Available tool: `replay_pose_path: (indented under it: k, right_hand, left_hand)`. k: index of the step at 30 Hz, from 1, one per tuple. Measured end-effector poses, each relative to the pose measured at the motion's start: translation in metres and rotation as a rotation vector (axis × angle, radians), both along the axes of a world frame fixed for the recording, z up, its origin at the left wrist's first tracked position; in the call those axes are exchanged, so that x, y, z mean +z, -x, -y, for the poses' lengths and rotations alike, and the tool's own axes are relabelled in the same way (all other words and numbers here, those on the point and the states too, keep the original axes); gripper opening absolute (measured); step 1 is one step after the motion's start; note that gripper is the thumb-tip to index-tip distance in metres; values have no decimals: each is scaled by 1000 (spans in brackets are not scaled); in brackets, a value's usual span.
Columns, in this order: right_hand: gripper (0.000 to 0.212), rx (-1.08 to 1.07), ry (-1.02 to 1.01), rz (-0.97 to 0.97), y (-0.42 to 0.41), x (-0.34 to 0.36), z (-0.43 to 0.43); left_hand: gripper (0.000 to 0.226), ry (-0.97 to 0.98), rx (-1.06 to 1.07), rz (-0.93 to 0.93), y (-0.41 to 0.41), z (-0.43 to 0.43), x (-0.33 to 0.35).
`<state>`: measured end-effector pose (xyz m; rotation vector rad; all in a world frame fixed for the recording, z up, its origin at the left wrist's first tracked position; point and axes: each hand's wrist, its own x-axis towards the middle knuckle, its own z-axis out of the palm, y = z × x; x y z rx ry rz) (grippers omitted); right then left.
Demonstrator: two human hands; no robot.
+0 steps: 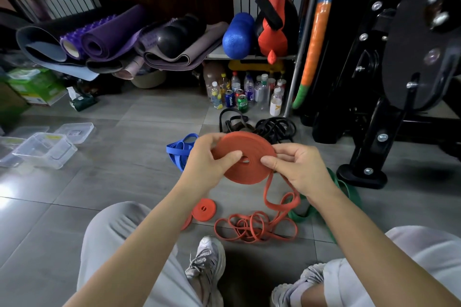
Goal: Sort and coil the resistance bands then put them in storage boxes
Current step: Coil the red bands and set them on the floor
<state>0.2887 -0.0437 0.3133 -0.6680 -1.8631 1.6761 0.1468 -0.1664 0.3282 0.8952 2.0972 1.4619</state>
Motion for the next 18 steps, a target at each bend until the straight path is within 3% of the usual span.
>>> replay_pose_path:
  k: [3, 5, 6, 8, 11, 18]
  right_hand:
    - [22, 45, -207, 149, 2, 4, -2]
    - [18, 76, -394, 229, 6, 8, 0]
    - [18, 77, -477, 245, 8, 9, 1]
    - [20, 56, -561, 250, 11, 11, 2]
    - [24, 42, -501, 237, 11, 11, 2]
    - [27, 42, -312, 165, 6, -3, -5]
  left_hand:
    - [80, 146, -251, -660, 4, 0, 5]
    - [81, 269, -405, -936, -1, -3, 7]
    - [73, 328, -440, -986, -3, -6, 7]
    - [50, 365, -455, -915, -4, -9, 9]
    - [30, 320, -415, -751, -3, -9, 9]
    - [31, 195, -230, -484, 4, -2, 9]
